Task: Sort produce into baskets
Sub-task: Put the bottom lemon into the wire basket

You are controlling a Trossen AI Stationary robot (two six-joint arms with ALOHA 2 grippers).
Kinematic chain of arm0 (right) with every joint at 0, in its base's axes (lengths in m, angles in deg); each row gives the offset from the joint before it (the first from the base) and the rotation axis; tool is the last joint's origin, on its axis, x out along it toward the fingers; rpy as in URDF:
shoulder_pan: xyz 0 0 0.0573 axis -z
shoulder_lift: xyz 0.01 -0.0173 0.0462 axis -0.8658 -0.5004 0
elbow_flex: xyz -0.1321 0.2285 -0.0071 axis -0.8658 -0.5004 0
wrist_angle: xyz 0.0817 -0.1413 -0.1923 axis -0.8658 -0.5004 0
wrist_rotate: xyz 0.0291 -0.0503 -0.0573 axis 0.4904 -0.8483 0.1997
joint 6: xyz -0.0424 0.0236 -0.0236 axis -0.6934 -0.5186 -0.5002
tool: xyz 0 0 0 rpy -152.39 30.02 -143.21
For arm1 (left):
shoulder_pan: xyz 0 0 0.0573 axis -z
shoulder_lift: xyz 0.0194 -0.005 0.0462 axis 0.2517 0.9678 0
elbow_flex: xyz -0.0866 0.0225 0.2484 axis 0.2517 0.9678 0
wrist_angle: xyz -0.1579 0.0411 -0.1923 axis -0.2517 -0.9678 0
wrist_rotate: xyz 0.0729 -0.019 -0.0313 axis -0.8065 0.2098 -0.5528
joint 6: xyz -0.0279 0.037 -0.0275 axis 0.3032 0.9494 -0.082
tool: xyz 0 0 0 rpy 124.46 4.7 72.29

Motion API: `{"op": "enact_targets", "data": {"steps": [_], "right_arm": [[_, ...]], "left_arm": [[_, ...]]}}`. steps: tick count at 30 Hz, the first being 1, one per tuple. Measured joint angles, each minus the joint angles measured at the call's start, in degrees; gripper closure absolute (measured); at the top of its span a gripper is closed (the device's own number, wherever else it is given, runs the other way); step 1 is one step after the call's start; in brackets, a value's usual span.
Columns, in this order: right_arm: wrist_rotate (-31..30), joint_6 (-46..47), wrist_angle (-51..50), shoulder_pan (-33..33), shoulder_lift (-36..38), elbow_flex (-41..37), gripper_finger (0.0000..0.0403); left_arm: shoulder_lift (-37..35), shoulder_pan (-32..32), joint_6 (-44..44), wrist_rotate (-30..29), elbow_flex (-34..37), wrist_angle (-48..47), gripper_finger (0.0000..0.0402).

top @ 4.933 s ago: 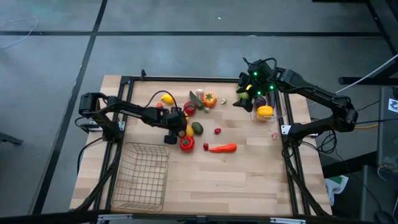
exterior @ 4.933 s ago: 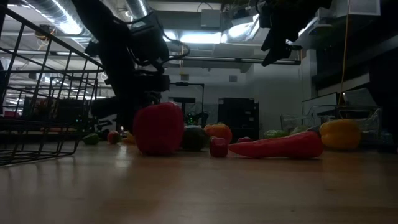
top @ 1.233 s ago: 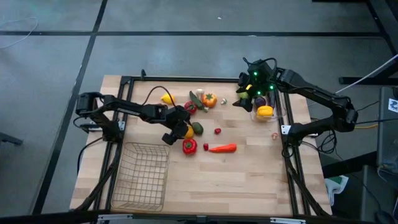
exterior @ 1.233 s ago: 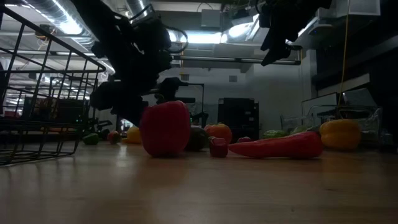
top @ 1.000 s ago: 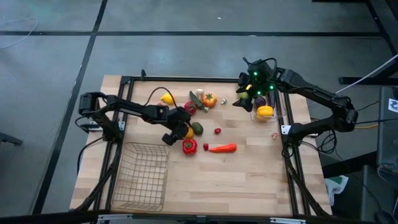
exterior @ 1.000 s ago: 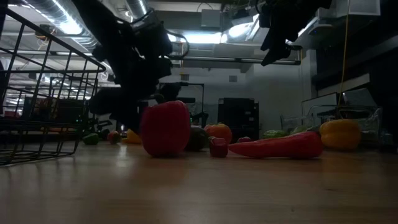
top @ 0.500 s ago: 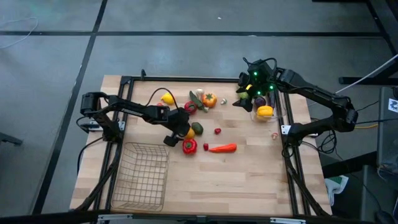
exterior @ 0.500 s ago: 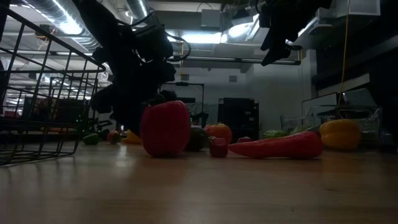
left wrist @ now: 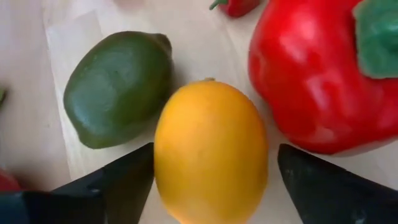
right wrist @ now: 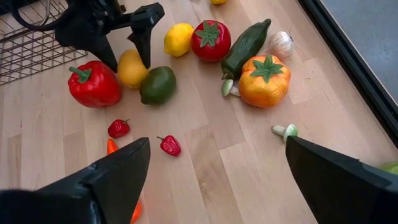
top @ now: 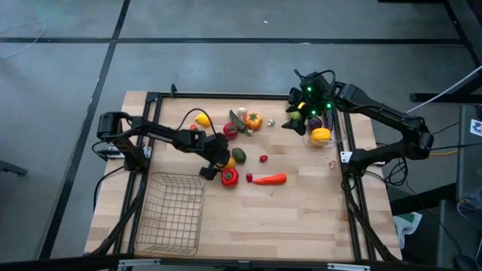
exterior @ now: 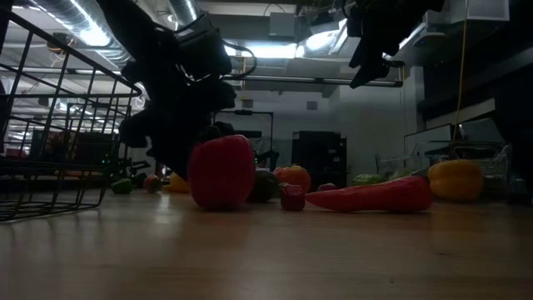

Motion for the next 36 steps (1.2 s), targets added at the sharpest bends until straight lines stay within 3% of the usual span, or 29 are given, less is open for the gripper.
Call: {"op": "enact_targets", "data": {"steps": [9, 17, 25, 33, 36], "right_arm": [[0.0, 0.0, 0.0, 0.0, 0.0, 0.0, 0.0031], [0.0, 0.0, 0.0, 0.0, 0.0, 0.0, 0.0031], [0.0, 0.0, 0.0, 0.0, 0.0, 0.0, 0.0031], [0.0, 0.0, 0.0, 0.0, 0.0, 0.0, 0.0031], [0.0, 0.0, 0.0, 0.0, 0.0, 0.0, 0.0031]], "left_arm": [[-0.4, 0.2, -2.2, -0.1, 0.0, -0.1, 0.015], [-4.6, 0.2, -0.9, -5.3, 0.0, -0.1, 0.0142], [-13.8, 0.2, -3.1, -9.0, 0.0, -1.6, 0.0143], [-26.4, 0.6, -16.4, -9.7, 0.0, -5.4, 0.0142], [-30.6, 2.1, -22.8, -7.5, 0.0, -7.7, 0.0141]]}}
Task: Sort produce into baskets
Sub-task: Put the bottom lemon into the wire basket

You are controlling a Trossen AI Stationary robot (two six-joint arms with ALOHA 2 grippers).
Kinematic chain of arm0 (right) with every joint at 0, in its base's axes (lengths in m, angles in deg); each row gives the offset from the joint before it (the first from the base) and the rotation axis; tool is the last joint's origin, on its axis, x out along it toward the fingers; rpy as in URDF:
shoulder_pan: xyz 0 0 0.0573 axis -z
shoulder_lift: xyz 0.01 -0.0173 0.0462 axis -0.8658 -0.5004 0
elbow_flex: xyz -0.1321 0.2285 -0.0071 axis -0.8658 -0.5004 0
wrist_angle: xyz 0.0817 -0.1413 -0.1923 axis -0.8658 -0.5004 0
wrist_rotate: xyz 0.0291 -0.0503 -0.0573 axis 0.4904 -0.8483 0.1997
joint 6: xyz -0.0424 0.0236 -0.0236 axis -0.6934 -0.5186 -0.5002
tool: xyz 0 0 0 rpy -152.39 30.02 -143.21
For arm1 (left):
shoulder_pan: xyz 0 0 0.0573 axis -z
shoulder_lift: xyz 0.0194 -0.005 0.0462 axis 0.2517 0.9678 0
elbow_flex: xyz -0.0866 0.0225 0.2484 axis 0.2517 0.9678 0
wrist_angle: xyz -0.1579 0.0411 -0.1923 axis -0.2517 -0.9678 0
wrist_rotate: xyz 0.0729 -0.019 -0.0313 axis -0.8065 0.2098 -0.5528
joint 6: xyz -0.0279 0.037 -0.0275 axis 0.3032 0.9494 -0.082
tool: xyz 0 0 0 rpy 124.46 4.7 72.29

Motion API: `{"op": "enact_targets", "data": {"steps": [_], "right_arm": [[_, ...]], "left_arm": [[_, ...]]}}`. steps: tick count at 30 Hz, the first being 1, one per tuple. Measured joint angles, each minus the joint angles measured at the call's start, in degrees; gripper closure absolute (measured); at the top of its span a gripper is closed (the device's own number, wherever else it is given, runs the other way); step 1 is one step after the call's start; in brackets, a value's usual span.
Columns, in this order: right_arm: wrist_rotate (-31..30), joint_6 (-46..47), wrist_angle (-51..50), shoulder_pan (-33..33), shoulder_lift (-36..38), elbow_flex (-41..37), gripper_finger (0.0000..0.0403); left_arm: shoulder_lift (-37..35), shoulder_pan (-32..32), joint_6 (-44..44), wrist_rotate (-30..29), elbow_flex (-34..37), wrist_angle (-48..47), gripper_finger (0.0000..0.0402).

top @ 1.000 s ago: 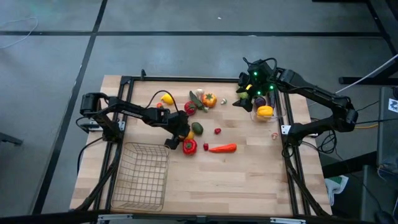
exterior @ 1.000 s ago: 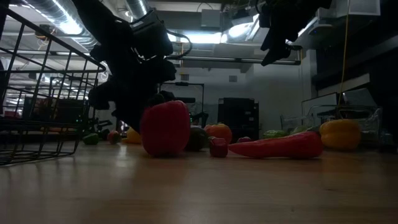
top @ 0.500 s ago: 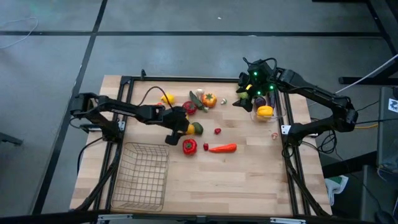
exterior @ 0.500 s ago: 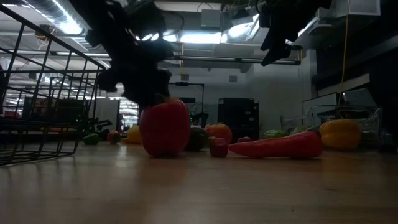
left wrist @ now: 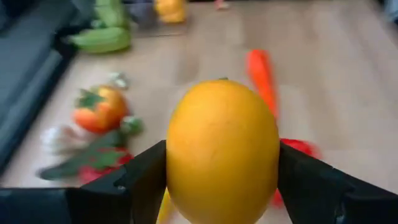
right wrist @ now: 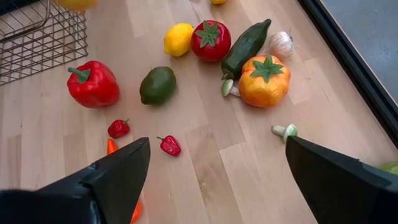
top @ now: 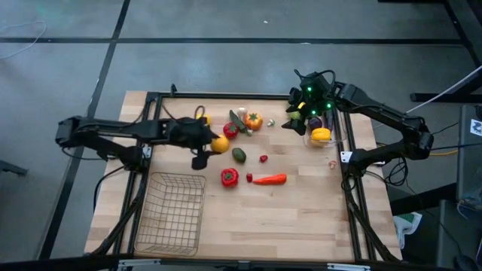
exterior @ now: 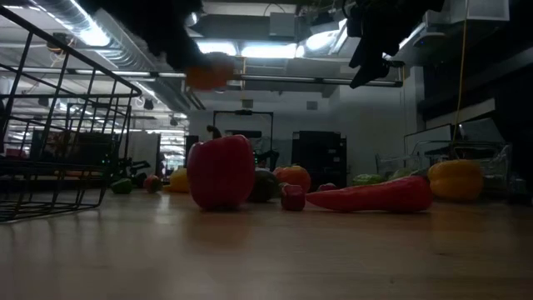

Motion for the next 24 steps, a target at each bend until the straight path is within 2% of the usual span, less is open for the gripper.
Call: {"op": "enact_targets", "data": {"steps": [7, 12, 16, 20, 24], "right_arm": [[0.0, 0.0, 0.0, 0.0, 0.0, 0.0, 0.0031], [0.0, 0.0, 0.0, 0.0, 0.0, 0.0, 0.0031], [0.0, 0.0, 0.0, 0.0, 0.0, 0.0, 0.0031], [0.0, 0.0, 0.0, 0.0, 0.0, 0.0, 0.0031], [0.0, 0.0, 0.0, 0.0, 0.0, 0.0, 0.0031]], "left_arm": [[-5.4, 7.6, -19.9, 5.0, 0.0, -10.5, 0.014], [-6.1, 14.6, -36.7, 9.1, 0.0, -19.2, 0.0139], [-6.1, 20.3, -46.8, 11.8, 0.0, -21.9, 0.0139], [-6.0, 24.8, -52.3, 11.1, 0.0, -24.1, 0.0139], [-4.4, 28.0, -55.2, 6.8, 0.0, -27.5, 0.0139]]}}
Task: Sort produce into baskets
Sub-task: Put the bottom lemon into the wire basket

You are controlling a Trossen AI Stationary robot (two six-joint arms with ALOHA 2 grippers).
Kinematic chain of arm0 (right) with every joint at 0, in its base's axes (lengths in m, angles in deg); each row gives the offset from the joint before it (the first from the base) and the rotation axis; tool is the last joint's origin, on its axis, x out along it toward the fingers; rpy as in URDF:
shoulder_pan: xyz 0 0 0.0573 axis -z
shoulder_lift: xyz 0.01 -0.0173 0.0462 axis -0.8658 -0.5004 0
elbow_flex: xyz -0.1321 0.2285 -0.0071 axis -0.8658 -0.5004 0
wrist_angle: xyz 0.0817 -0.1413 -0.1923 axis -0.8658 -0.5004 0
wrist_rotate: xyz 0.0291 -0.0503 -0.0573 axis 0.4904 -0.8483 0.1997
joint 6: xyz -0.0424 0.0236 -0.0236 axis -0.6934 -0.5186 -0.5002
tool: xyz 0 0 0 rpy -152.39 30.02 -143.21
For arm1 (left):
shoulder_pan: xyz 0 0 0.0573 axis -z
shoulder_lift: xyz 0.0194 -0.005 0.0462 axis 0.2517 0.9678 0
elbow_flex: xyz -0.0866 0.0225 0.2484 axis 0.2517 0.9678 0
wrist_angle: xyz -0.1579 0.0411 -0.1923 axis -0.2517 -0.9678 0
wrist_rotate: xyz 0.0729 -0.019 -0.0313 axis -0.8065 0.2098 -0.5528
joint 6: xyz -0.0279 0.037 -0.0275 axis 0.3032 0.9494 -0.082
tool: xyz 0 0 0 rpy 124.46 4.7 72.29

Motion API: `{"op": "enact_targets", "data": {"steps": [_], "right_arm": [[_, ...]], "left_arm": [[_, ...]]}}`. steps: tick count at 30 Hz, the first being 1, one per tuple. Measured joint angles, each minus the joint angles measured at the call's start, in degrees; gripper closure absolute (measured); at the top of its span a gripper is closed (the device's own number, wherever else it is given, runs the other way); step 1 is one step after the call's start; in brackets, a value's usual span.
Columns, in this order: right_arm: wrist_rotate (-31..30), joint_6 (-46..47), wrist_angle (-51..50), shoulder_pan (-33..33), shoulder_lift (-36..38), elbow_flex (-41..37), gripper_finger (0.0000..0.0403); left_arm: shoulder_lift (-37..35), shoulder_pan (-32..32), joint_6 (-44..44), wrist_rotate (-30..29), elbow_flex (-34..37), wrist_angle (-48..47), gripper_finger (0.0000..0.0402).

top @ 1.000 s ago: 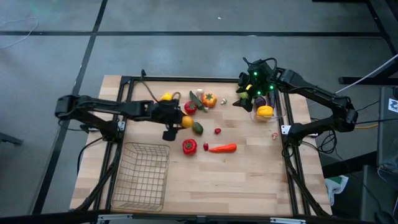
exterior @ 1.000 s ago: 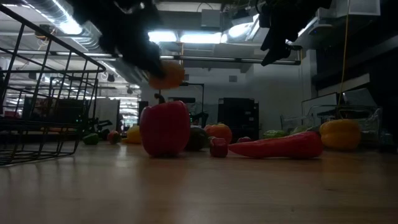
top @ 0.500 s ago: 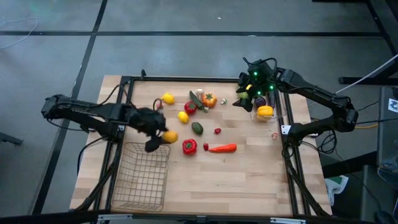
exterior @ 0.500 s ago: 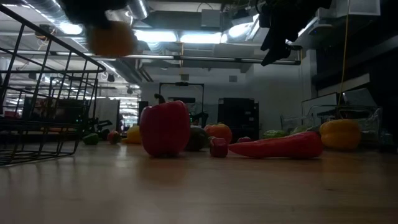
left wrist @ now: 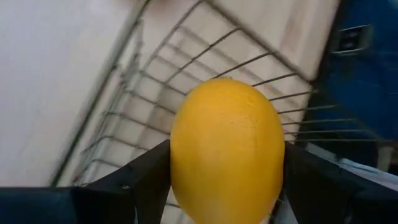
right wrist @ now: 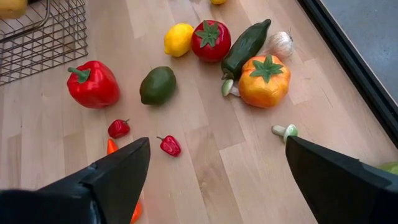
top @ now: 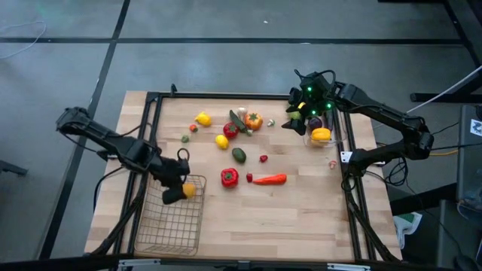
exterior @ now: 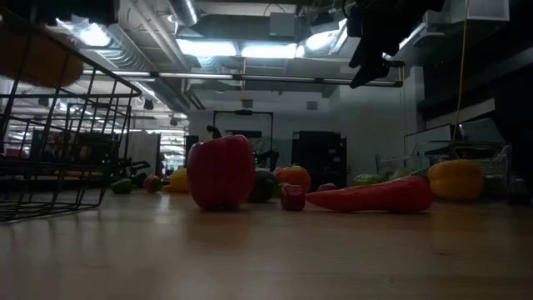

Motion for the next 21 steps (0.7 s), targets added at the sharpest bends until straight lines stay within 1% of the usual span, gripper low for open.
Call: {"op": "enact_targets", "data": {"steps": [4, 14, 21], "right_arm": [[0.0, 0.0, 0.0, 0.0, 0.0, 0.0, 0.0031], [0.0, 0.0, 0.0, 0.0, 0.0, 0.0, 0.0031], [0.0, 0.0, 0.0, 0.0, 0.0, 0.0, 0.0031]], "left_arm": [[2.9, 1.5, 0.8, -1.9, 0.0, 0.7, 0.0139], [12.0, 2.8, 5.6, -1.9, 0.0, 0.9, 0.0139], [15.2, 2.8, 9.2, -2.3, -0.1, 0.7, 0.0139]]}}
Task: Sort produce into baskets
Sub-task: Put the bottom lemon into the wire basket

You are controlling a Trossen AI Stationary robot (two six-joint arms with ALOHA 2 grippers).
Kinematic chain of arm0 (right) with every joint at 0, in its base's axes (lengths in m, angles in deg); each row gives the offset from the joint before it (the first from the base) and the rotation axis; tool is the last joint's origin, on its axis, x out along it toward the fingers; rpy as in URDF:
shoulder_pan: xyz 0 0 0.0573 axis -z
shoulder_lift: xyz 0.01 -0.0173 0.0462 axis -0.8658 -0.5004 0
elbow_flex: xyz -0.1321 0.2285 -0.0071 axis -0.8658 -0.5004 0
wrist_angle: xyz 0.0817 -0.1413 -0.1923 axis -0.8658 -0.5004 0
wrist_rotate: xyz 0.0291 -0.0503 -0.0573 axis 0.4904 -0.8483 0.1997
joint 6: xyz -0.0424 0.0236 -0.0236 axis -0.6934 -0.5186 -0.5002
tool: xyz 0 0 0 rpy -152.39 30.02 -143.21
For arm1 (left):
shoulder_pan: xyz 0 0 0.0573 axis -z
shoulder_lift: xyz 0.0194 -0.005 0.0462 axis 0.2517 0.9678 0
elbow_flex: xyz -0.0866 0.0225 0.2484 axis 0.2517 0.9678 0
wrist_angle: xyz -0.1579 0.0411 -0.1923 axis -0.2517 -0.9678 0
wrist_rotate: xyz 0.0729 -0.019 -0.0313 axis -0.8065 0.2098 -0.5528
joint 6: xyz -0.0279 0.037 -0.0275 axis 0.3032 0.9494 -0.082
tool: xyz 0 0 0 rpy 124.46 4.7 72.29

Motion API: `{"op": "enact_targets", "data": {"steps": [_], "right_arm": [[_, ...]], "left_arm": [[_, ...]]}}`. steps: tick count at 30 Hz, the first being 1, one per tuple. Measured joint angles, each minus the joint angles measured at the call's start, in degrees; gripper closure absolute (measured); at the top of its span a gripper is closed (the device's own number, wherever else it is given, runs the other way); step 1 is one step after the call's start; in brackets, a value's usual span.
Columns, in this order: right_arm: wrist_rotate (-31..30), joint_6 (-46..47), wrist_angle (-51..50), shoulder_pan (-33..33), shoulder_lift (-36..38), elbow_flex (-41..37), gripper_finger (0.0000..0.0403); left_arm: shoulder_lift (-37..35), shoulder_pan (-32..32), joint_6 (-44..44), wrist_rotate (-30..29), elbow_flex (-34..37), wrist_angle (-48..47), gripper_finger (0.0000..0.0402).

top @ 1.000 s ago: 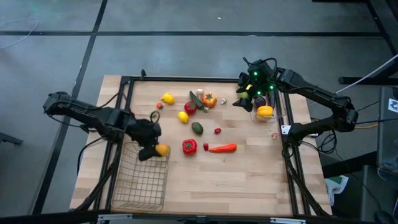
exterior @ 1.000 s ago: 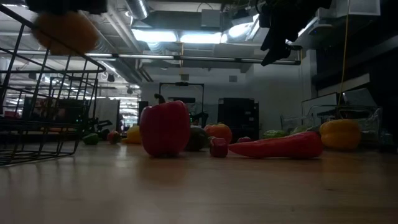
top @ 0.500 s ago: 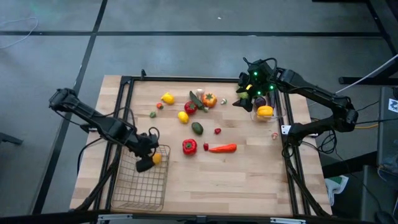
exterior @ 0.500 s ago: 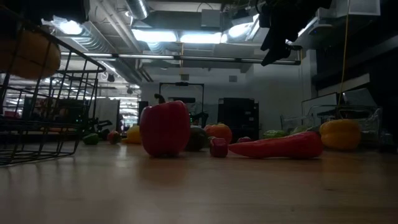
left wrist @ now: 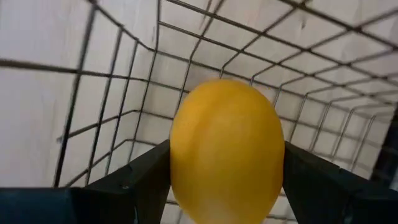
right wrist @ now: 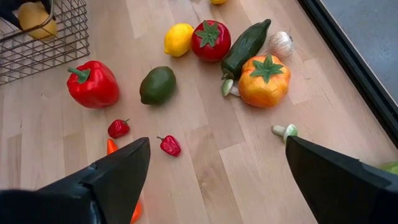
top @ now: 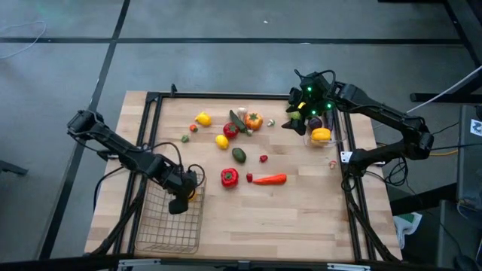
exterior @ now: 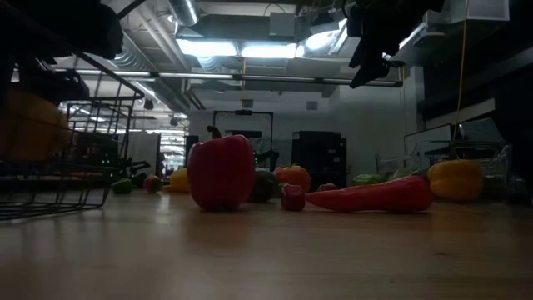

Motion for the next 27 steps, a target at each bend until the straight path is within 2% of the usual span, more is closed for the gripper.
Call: {"op": "enact_targets", "data": {"steps": [27], "right_arm": [[0.0, 0.0, 0.0, 0.0, 0.0, 0.0, 0.0031]], "left_arm": [[0.4, 0.0, 1.7, 1.0, 0.1, 1.3, 0.0139]]}}
